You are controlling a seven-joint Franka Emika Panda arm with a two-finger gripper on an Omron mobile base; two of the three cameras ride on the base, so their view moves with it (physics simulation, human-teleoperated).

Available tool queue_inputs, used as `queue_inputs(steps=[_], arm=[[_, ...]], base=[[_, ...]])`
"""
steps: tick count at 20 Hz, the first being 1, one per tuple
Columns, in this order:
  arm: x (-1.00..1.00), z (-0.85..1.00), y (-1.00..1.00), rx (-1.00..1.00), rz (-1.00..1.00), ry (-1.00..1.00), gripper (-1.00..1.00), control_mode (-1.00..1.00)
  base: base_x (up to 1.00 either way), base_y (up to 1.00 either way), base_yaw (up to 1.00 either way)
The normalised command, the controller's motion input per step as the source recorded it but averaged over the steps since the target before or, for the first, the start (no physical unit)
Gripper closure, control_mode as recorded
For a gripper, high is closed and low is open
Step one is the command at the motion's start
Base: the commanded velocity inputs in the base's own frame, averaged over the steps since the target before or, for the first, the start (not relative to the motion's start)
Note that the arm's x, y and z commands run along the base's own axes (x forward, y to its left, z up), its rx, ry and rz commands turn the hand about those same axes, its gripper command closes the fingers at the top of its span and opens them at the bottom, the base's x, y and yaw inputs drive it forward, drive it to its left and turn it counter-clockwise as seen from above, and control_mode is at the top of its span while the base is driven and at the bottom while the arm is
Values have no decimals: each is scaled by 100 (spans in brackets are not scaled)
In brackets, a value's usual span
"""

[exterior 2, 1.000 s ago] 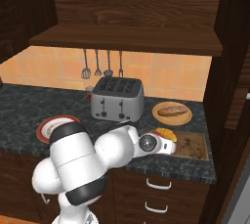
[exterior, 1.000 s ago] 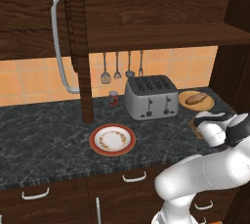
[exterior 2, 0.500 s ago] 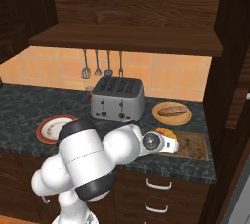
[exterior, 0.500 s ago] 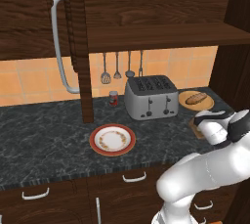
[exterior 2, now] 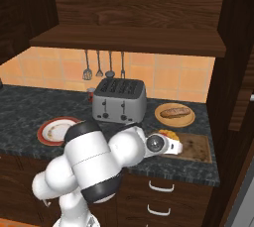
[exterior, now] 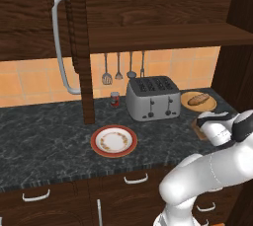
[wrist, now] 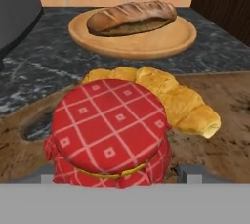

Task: From the different types of pastries on the counter, select a croissant and place it on the cutting board. Then retrieve a jar of jam from the cabinet and place it alongside the croissant on the cutting board.

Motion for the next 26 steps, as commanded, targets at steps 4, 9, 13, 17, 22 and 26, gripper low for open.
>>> queue_inputs(steps=[4,9,13,17,22,26], arm=[[-7,-12,0,0,0,0,-100,-100],[-33,-7,0,0,0,0,-100,-100],[-52,-1,0,0,0,0,-100,-100],[-67,0,0,0,0,0,-100,-100],[-75,12,22,0,0,-8,-100,-100],[-52,28,62,0,1,-11,-100,-100]], base=[[0,0,0],[0,0,0],[0,0,0],[0,0,0],[0,0,0],[0,0,0]])
